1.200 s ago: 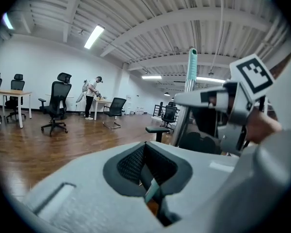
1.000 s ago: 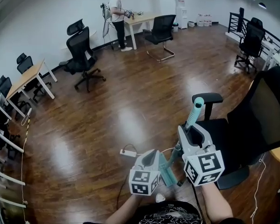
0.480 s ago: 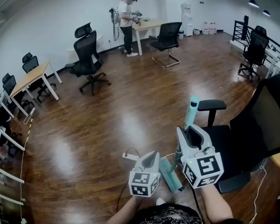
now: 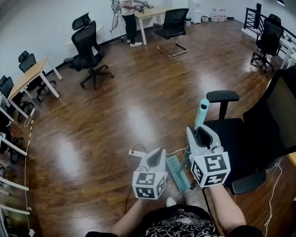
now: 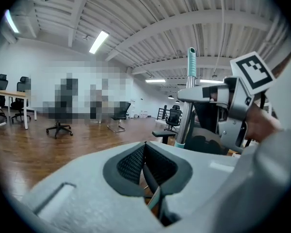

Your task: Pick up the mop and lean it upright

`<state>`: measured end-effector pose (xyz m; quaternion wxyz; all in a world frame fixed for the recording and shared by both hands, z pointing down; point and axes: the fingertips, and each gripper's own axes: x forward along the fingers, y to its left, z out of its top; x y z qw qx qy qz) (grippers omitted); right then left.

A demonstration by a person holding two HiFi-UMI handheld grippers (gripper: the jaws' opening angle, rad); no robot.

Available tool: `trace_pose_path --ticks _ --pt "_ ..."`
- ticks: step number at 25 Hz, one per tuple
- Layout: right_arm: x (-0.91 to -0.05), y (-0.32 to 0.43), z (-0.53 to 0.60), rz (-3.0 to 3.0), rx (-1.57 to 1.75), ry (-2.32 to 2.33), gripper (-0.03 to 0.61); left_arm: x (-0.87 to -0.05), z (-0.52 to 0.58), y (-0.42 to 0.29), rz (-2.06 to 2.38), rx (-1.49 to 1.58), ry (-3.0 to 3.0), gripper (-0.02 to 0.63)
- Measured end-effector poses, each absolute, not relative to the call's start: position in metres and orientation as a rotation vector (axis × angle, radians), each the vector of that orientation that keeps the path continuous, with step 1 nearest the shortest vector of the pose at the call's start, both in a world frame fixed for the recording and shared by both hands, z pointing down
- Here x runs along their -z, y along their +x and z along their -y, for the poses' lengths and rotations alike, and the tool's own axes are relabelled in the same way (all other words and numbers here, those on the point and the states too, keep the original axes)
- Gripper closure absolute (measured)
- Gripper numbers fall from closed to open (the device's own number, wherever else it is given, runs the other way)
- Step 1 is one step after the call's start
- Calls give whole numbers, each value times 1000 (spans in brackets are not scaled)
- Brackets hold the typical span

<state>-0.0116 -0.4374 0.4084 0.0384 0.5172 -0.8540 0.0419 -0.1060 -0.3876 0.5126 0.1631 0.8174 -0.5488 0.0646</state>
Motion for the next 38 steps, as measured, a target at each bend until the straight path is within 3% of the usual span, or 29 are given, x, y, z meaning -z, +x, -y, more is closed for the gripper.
trace_pose_path --ticks 27,38 --pt "-566 61 450 2351 -372 1733 483 -530 400 -66 1460 -277 2361 611" --pt "-576 116 453 2249 -365 1866 482 -535 392 -51 1423 -288 2388 611"
